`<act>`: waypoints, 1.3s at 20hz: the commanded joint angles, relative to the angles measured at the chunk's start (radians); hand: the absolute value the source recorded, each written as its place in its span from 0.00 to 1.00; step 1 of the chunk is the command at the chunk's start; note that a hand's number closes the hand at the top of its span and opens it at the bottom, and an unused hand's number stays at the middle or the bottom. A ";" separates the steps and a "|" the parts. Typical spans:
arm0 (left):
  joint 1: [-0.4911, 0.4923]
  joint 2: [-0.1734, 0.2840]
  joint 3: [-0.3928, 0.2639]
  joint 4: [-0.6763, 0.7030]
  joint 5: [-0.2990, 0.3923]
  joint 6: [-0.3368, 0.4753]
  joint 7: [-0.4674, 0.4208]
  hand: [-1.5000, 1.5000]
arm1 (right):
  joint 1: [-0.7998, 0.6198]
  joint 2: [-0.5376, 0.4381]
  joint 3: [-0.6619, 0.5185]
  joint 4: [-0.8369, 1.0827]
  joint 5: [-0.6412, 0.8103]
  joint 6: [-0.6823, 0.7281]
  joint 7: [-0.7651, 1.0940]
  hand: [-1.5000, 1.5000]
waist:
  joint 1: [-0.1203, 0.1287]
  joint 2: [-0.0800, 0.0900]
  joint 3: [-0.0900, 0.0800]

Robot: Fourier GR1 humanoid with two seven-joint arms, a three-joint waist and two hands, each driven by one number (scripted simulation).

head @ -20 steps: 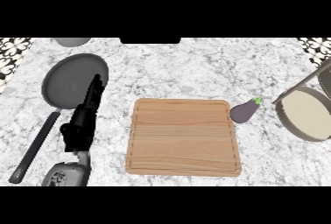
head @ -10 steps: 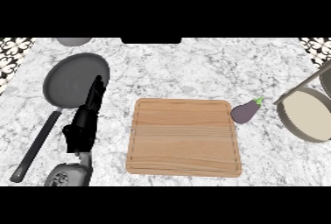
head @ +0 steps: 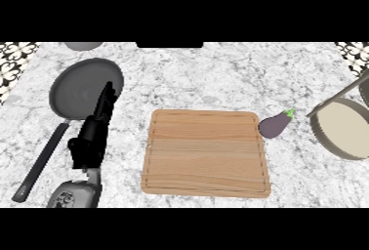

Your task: Pick the bell pepper from the cutting board and place it in the tiered basket

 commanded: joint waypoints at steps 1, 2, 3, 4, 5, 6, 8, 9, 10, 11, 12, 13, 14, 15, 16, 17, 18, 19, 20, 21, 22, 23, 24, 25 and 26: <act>-0.030 -0.010 0.021 0.037 0.011 0.006 -0.009 0.50 | 0.019 -0.114 0.003 0.143 -0.005 -0.122 -0.083 1.00 | -0.001 0.001 0.000; -0.013 -0.005 0.013 0.031 0.010 -0.003 -0.018 0.50 | 0.031 -0.156 -0.028 0.210 -0.017 -0.141 -0.123 1.00 | 0.000 0.002 0.000; -0.031 0.021 0.049 0.026 0.037 -0.027 0.000 0.50 | 0.080 -0.118 -0.007 0.106 -0.029 -0.133 -0.107 1.00 | -0.004 0.000 0.000; -0.036 -0.023 0.000 0.057 -0.022 0.034 -0.010 0.50 | 0.057 -0.185 -0.009 0.227 -0.013 -0.184 -0.159 1.00 | -0.002 0.002 0.000; 0.012 -0.003 -0.007 -0.021 0.010 -0.017 0.019 0.50 | 0.082 -0.175 0.015 0.283 0.011 -0.261 -0.180 1.00 | 0.005 0.002 0.001; -0.004 0.000 0.019 0.030 0.017 -0.012 -0.031 0.50 | 0.111 -0.185 -0.005 0.264 -0.007 -0.254 -0.189 1.00 | -0.002 0.001 0.000; -0.012 -0.016 0.001 0.025 -0.006 0.008 -0.014 0.50 | 0.088 -0.180 0.024 0.367 0.021 -0.330 -0.181 1.00 | 0.002 0.001 0.000; 0.017 0.000 0.015 0.013 0.011 -0.009 -0.027 0.50 | 0.038 -0.161 0.039 0.367 -0.001 -0.261 -0.124 1.00 | 0.003 0.000 0.000; -0.005 -0.001 0.029 0.039 0.026 -0.013 -0.021 0.50 | 0.036 -0.089 -0.077 0.382 -0.024 -0.323 -0.076 1.00 | 0.005 0.002 0.001; 0.006 -0.008 0.014 -0.002 0.016 -0.003 -0.003 0.50 | 0.031 -0.049 -0.153 0.356 -0.079 -0.324 -0.058 0.00 | 0.001 -0.002 0.002; 0.018 -0.004 0.003 -0.020 0.007 -0.007 0.002 0.50 | 0.031 -0.080 -0.159 0.428 -0.085 -0.350 -0.089 0.00 | 0.006 0.000 0.001; -0.023 -0.009 0.018 0.035 -0.009 0.017 -0.009 0.50 | 0.005 -0.109 -0.162 0.455 -0.113 -0.316 -0.095 0.00 | -0.001 0.001 0.001; 0.060 -0.005 -0.013 -0.054 0.006 -0.013 -0.007 0.50 | 0.027 -0.044 -0.139 0.422 -0.110 -0.354 -0.069 0.00 | 0.006 -0.001 0.001; -0.022 -0.014 0.013 0.058 -0.004 0.006 -0.024 0.50 | 0.038 -0.083 -0.169 0.494 -0.138 -0.389 -0.136 0.00 | -0.002 0.002 0.001; -0.021 0.000 0.009 0.021 0.002 -0.012 0.006 0.50 | 0.028 -0.062 -0.193 0.456 -0.173 -0.381 -0.120 0.00 | -0.003 0.000 0.001; -0.023 0.029 0.062 0.053 0.046 -0.038 -0.035 0.50 | 0.019 -0.088 -0.221 0.505 -0.193 -0.399 -0.142 0.00 | -0.002 0.001 0.001; -0.003 -0.019 -0.010 -0.014 -0.015 0.011 0.017 0.50 | 0.006 -0.074 -0.219 0.447 -0.220 -0.357 -0.097 0.00 | -0.003 -0.002 0.000; 0.005 -0.005 0.006 -0.056 0.000 0.004 0.045 0.50 | -0.037 -0.103 -0.250 0.495 -0.237 -0.389 -0.110 0.00 | 0.003 -0.002 0.001; 0.005 0.011 0.018 -0.018 0.021 -0.028 0.020 0.50 | 0.022 -0.027 -0.259 0.448 -0.240 -0.471 -0.124 0.00 | -0.002 -0.001 0.001; -0.015 -0.003 0.015 0.021 0.017 -0.019 -0.009 0.50 | -0.030 -0.050 -0.277 0.460 -0.246 -0.480 -0.081 0.00 | -0.003 0.000 0.000; 0.038 -0.013 -0.003 0.016 0.005 -0.011 -0.035 0.50 | -0.053 -0.080 -0.328 0.462 -0.279 -0.489 -0.090 0.00 | -0.002 -0.001 0.000; -0.018 0.014 0.022 0.007 0.013 -0.024 -0.008 0.50 | -0.076 -0.082 -0.333 0.436 -0.282 -0.487 -0.039 0.00 | -0.005 -0.002 0.000; -0.030 0.003 0.045 0.058 0.031 -0.017 -0.032 0.50 | -0.023 -0.115 -0.386 0.466 -0.305 -0.508 -0.091 0.00 | -0.013 0.000 0.000; 0.008 -0.010 0.007 0.006 0.004 -0.005 0.002 0.50 | -0.016 -0.115 -0.403 0.375 -0.317 -0.469 -0.029 0.00 | -0.017 -0.006 0.000; -0.006 0.001 0.032 0.027 0.014 -0.005 -0.007 0.50 | -0.014 -0.130 -0.417 0.378 -0.314 -0.478 0.000 0.00 | -0.015 -0.004 0.000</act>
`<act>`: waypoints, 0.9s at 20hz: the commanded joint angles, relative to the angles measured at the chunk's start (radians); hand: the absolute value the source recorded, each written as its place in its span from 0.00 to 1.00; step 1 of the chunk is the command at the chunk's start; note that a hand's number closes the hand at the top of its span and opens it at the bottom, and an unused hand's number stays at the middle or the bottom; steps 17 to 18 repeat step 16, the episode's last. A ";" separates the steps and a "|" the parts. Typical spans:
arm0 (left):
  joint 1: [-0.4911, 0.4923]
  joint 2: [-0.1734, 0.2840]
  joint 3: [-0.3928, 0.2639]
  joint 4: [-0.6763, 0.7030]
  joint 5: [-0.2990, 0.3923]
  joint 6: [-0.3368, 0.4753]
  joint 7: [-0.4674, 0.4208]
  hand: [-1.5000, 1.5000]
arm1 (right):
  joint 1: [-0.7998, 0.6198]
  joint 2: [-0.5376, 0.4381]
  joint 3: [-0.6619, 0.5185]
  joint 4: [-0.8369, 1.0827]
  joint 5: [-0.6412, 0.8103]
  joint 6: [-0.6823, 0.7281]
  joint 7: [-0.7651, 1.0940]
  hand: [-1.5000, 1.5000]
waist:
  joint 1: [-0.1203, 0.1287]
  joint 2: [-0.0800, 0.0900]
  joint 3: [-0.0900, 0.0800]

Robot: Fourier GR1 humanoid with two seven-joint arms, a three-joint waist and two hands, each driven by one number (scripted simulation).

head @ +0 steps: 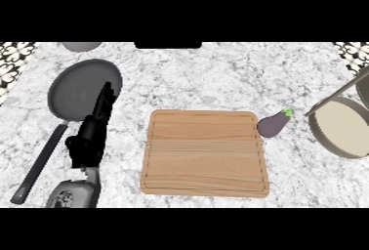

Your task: Pick the bell pepper from the cutting board and place it in the tiered basket

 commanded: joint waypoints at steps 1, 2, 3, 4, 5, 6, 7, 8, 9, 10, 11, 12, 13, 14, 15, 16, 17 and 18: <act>-0.051 -0.008 0.017 0.036 -0.004 0.019 0.007 0.50 | 0.027 -0.074 -0.138 -0.004 -0.072 -0.013 0.028 0.00 | -0.015 0.000 0.000; -0.020 -0.015 -0.004 0.016 -0.010 0.015 0.006 0.50 | 0.054 -0.080 -0.168 0.001 -0.082 -0.018 0.035 0.00 | -0.010 -0.001 0.000; -0.010 -0.003 0.008 -0.029 -0.002 0.015 0.035 0.50 | 0.054 -0.089 -0.216 -0.021 -0.116 0.008 0.069 0.00 | -0.012 -0.005 0.000; -0.011 0.023 0.014 -0.041 0.001 -0.008 0.052 0.50 | 0.067 -0.106 -0.255 -0.031 -0.139 0.023 0.083 0.00 | -0.015 -0.006 0.000; -0.020 -0.004 0.002 -0.003 -0.024 0.025 0.037 0.50 | 0.089 -0.131 -0.305 0.011 -0.180 0.034 0.052 0.00 | -0.019 -0.003 0.001; -0.005 -0.001 0.010 -0.020 -0.014 0.023 0.032 0.50 | 0.090 -0.167 -0.370 0.032 -0.221 0.045 0.042 0.00 | -0.025 -0.006 0.001; 0.007 0.003 0.016 -0.014 -0.002 0.014 0.004 0.50 | 0.126 -0.181 -0.386 0.002 -0.242 0.072 0.044 0.00 | -0.019 -0.004 0.000; 0.026 -0.001 0.002 -0.017 -0.021 0.024 -0.010 0.50 | 0.155 -0.185 -0.453 0.014 -0.292 0.091 0.008 0.00 | -0.028 -0.006 0.001; 0.043 0.008 0.011 -0.025 -0.010 0.015 -0.010 0.50 | 0.205 -0.185 -0.501 0.025 -0.322 0.129 0.001 0.00 | -0.029 -0.007 0.001; 0.070 -0.018 -0.011 -0.015 -0.027 0.037 -0.036 0.50 | 0.248 -0.239 -0.550 0.042 -0.360 0.186 -0.036 0.00 | -0.042 -0.009 0.001; 0.014 -0.003 0.025 0.012 0.004 0.019 -0.003 0.50 | 0.299 -0.236 -0.594 0.092 -0.380 0.189 -0.087 0.00 | -0.043 -0.005 0.002; 0.039 -0.006 0.002 -0.059 -0.014 0.028 0.029 0.50 | 0.364 -0.249 -0.642 0.099 -0.399 0.228 -0.120 0.00 | -0.044 -0.009 0.003; 0.008 0.023 0.042 -0.021 0.018 0.000 0.016 0.50 | 0.350 -0.337 -0.671 0.147 -0.435 0.264 -0.095 0.00 | -0.038 -0.006 0.001; 0.075 0.019 0.022 -0.039 0.001 0.007 -0.037 0.50 | 0.436 -0.249 -0.732 0.095 -0.458 0.294 -0.143 0.00 | -0.044 -0.009 0.001; 0.034 0.007 0.026 -0.008 0.001 0.016 -0.010 0.50 | 0.473 -0.259 -0.769 0.137 -0.491 0.337 -0.173 0.00 | -0.051 -0.007 0.002; 0.074 0.005 0.008 -0.043 -0.002 0.009 -0.019 0.50 | 0.515 -0.286 -0.807 0.160 -0.514 0.356 -0.206 0.00 | -0.039 -0.007 0.001; 0.074 0.005 0.008 -0.043 -0.002 0.009 -0.019 0.50 | 0.515 -0.286 -0.807 0.160 -0.514 0.356 -0.206 0.00 | -0.039 -0.007 0.001; 0.074 0.005 0.008 -0.043 -0.002 0.009 -0.019 0.50 | 0.515 -0.286 -0.807 0.160 -0.514 0.356 -0.206 0.00 | -0.039 -0.007 0.001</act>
